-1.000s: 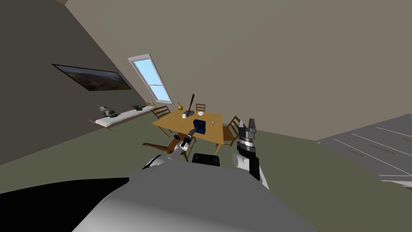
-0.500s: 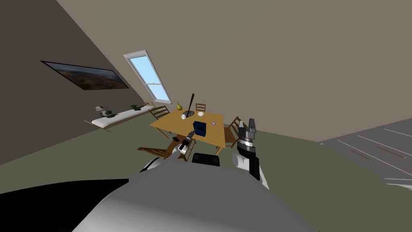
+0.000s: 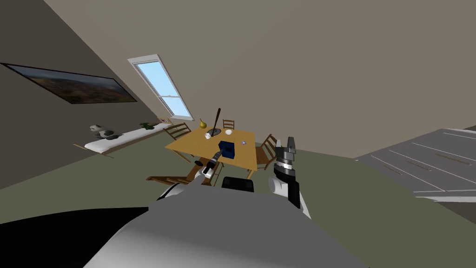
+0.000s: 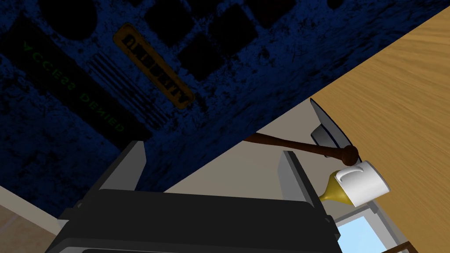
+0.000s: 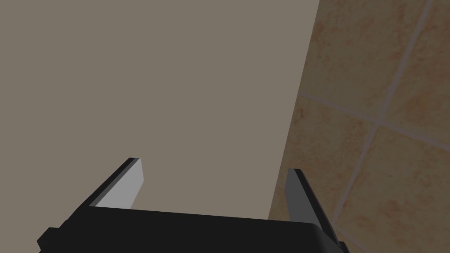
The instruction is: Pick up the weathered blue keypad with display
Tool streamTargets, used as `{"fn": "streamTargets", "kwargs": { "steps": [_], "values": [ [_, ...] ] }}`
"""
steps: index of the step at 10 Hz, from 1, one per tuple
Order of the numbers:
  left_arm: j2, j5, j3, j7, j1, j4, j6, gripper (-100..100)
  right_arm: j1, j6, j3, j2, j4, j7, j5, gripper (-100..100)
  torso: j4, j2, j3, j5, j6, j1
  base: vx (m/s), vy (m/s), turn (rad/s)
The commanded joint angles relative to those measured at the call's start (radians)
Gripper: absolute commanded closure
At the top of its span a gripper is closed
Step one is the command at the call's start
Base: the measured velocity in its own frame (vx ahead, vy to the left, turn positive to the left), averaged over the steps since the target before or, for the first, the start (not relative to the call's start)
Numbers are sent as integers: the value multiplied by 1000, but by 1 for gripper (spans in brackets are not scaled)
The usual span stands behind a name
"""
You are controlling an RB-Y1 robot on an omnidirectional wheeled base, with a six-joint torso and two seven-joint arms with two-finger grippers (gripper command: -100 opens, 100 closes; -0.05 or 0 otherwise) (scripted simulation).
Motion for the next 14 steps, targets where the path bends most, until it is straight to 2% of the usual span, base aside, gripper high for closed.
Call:
{"fn": "streamTargets", "kwargs": {
  "steps": [1, 2, 6, 7, 8, 9, 10, 11, 13, 14],
  "values": [
    [0, 0, 0, 0, 0, 0, 0, -100, 0, 0, 0, 0, 0, 0, 0, 0, 0, 0, 0, 0, 0, 0, 19, -32, -31],
    [2, -2, 3, 5, 0, 1, -3, 100, 0, 0, 0, 0, 0, 0, 0, 0, 0, 1, 0, 0, 0, 1, 3, -5, 8],
    [11, -9, 1, -15, -1, 1, -2, 100, 0, 0, 0, 0, 0, 0, 0, 0, 0, 2, 0, 10, 0, 11, 0, 0, 0],
    [11, -9, 0, -16, 0, 1, -2, 0, 0, 0, 0, 0, 0, 0, 0, 0, 0, 2, 1, 10, -1, 13, 0, 0, 0],
    [12, -11, 15, 19, 8, -10, 1, 100, 0, 0, 0, 0, 0, 0, 0, 0, 0, 2, 1, 10, -1, 13, 6, -15, -38],
    [-18, 16, -26, -21, -4, -10, 12, 100, 0, 0, 0, 0, 0, 0, 0, 0, 0, 2, 1, 10, -1, 13, -33, 59, 187],
    [-30, 27, -43, -36, -9, -11, 17, 100, 0, 0, 0, 0, 0, 0, 0, 0, 0, 4, 2, 11, -2, 17, -50, 96, 202],
    [-30, 27, -43, -36, -9, 33, 17, 100, 0, 0, 0, 0, 0, 0, 0, 0, 1, 5, 3, 12, -2, 19, -39, 69, 17],
    [-30, 27, -43, -36, -9, -11, 17, 100, 0, 0, 0, 0, 0, 0, 0, 0, 2, 5, 3, 11, -1, 16, -16, 13, -9],
    [-30, 27, -42, -38, -9, 7, 18, 100, 0, 0, 0, 0, 0, 0, 0, 0, 3, 4, 3, 10, -1, 14, 0, 0, 0]
  ]
}}
